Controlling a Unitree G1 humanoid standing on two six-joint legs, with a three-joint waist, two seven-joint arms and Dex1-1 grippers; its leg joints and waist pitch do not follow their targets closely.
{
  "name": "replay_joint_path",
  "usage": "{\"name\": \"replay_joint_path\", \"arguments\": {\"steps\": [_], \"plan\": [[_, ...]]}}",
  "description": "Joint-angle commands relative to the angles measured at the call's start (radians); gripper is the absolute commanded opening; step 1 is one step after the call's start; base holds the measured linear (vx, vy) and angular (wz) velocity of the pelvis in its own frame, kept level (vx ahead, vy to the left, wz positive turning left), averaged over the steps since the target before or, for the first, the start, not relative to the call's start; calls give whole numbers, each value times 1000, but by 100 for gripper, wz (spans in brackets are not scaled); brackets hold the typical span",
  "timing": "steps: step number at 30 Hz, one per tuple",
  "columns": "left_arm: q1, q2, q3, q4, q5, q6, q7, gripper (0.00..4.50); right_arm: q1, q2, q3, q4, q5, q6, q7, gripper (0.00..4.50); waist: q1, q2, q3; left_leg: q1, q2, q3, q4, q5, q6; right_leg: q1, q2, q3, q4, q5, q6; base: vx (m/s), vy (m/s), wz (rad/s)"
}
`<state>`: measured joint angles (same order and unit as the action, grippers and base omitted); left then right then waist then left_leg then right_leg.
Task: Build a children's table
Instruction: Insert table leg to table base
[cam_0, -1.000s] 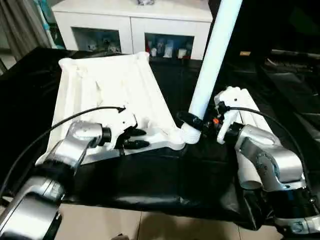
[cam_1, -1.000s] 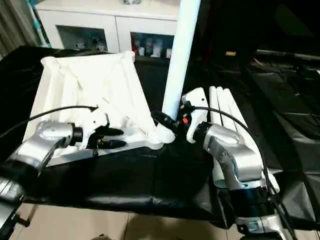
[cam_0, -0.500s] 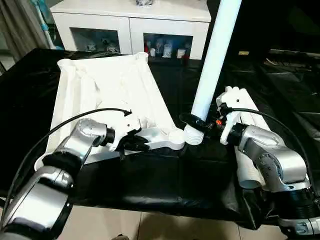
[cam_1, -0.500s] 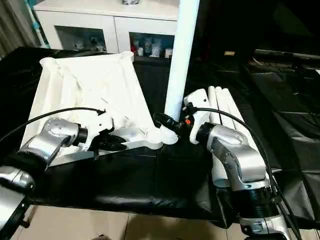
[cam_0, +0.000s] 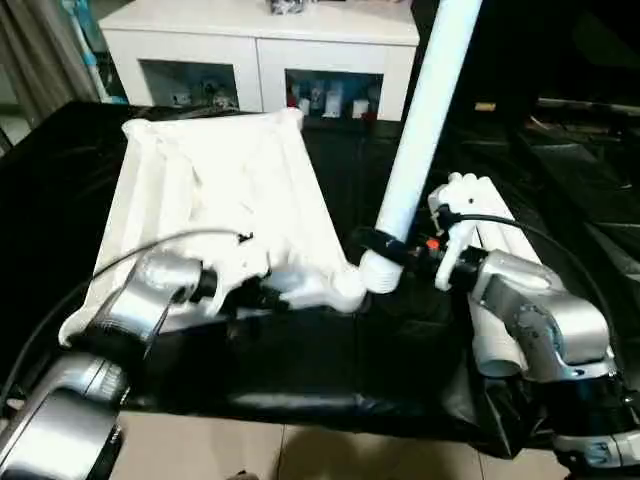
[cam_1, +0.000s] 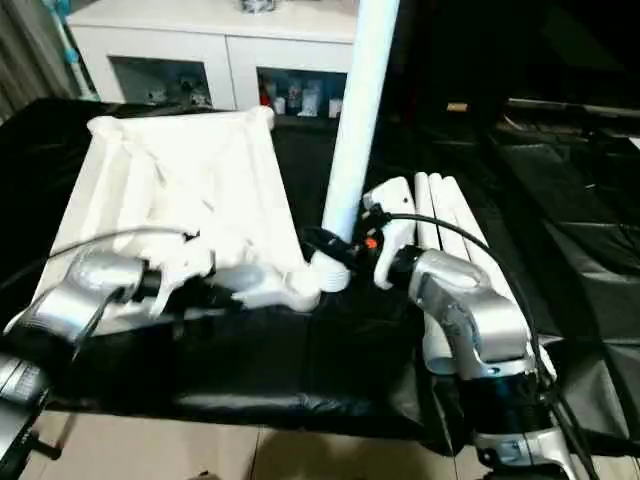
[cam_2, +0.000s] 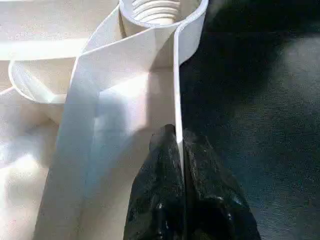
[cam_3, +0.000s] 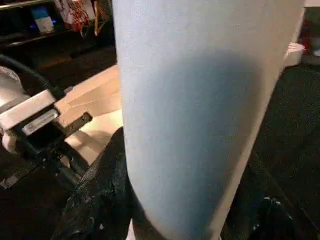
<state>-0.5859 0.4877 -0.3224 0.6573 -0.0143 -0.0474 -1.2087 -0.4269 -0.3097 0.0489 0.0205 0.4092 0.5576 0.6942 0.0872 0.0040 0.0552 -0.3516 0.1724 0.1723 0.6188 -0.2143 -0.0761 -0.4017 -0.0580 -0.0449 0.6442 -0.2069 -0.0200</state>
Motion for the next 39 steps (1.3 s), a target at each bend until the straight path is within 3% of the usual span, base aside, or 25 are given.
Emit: {"name": "replay_joint_path", "arguments": {"steps": [1,2,3,8,13,20,31,39], "plan": [[56,-27,-14,-59,-44,26,6,0,-8,6,12,-1,7,1,7,186,-1,-9,-61,0,57,-17,-81,-123,11,58,-90,57,-79,-128,-224,0,0,0],[56,-27,-14,-59,-44,26,6,0,-8,6,12,-1,7,1,7,186,-1,-5,-59,-2,56,-17,-82,-126,12,56,-90,57,-81,-143,-221,0,0,0],[74,-35,-9,-87,-48,41,23,0,-5,11,21,3,6,10,7,186,-1,-9,-60,0,56,-16,-82,-127,12,55,-89,57,-82,-150,-217,0,0,0],[95,-48,-1,-112,-26,66,38,0,-9,19,54,42,-17,15,15,186,0,-6,-57,1,53,-16,-84,-146,7,50,-89,58,-91,-218,-191,0,0,0],[93,-51,4,-132,-24,95,43,0,-13,10,80,66,-38,33,24,186,-1,-7,-59,-2,53,-18,-85,-130,8,52,-87,57,-87,-194,-183,0,0,0],[95,-46,3,-158,-21,119,35,0,-26,32,86,139,-57,-20,20,186,-2,-2,-60,-2,53,-17,-85,-130,9,52,-87,56,-86,-158,-201,0,0,0],[93,-56,11,-168,-23,142,41,0,-5,59,38,237,-38,-79,38,185,-3,2,-59,-2,55,-17,-86,-142,10,53,-88,56,-86,-144,-216,0,0,0],[73,-77,26,-148,-27,135,64,0,67,93,-16,275,9,-121,44,185,0,13,-63,-1,56,-18,-86,-137,19,55,-90,54,-86,-106,-229,0,0,0]]}}
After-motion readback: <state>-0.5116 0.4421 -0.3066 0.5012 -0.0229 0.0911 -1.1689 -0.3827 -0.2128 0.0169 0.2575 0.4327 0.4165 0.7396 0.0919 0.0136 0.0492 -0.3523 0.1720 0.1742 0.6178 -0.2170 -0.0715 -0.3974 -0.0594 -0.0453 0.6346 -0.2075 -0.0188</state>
